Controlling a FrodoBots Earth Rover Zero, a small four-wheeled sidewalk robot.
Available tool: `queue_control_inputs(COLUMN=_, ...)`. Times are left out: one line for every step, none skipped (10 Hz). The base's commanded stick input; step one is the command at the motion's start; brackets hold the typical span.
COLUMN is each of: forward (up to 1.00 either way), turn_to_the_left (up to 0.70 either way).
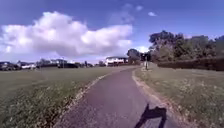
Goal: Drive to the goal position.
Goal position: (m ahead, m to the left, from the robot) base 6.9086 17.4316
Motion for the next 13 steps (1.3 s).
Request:
queue_control_inputs(forward=0.7, turn_to_the_left=0.0)
queue_control_inputs(forward=0.7, turn_to_the_left=0.0)
queue_control_inputs(forward=0.7, turn_to_the_left=0.0)
queue_control_inputs(forward=0.7, turn_to_the_left=0.0)
queue_control_inputs(forward=0.7, turn_to_the_left=0.0)
queue_control_inputs(forward=0.7, turn_to_the_left=0.0)
queue_control_inputs(forward=0.7, turn_to_the_left=0.0)
queue_control_inputs(forward=0.7, turn_to_the_left=0.0)
queue_control_inputs(forward=0.7, turn_to_the_left=0.0)
queue_control_inputs(forward=0.7, turn_to_the_left=0.0)
queue_control_inputs(forward=0.7, turn_to_the_left=0.0)
queue_control_inputs(forward=0.7, turn_to_the_left=0.0)
queue_control_inputs(forward=0.7, turn_to_the_left=0.0)
